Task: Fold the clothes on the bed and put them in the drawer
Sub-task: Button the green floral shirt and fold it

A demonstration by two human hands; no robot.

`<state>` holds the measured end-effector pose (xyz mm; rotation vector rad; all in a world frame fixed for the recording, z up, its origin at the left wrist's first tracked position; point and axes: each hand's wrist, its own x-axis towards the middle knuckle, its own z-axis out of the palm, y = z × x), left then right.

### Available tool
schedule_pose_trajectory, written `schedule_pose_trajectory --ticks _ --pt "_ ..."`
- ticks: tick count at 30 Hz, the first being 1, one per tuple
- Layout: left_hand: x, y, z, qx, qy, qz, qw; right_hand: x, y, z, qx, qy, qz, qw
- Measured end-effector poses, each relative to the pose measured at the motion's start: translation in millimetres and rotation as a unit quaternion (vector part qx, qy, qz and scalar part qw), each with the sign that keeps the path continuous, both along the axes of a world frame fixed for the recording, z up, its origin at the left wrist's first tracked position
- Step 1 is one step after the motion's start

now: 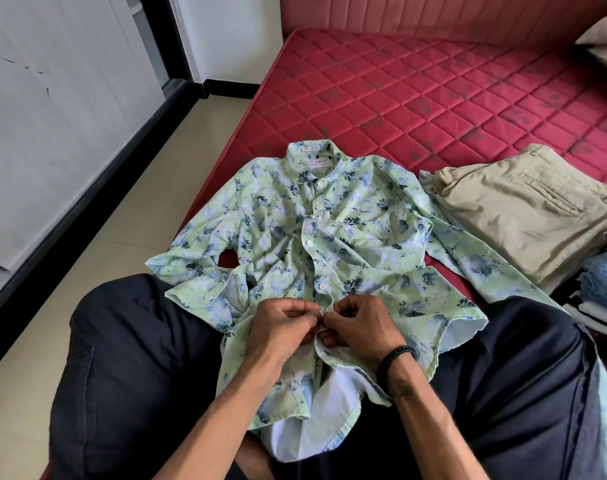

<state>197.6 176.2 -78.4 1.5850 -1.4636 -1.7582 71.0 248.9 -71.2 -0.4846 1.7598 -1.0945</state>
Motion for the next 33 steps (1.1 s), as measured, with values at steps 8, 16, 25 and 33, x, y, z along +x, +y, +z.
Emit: schedule_pose_trajectory --ticks 8,16,25,33 --pt "-1 0 -7 -0.054 -0.029 -0.005 0.998 -3 -1 -9 -0.003 -0.057 -0.017 0.998" --pt "-4 -3 -14 -0.078 -0.026 -0.024 0.996 -9 2 -5 -0.005 -0.124 -0.062 0.99" --pt "3 -3 -19 -0.076 -0.024 -0.011 0.997 -7 2 -5 0.004 -0.166 -0.068 0.984" --pt "5 -1 -16 -0.051 -0.021 -0.045 0.997 -7 3 -4 0.014 -0.087 -0.035 0.996"
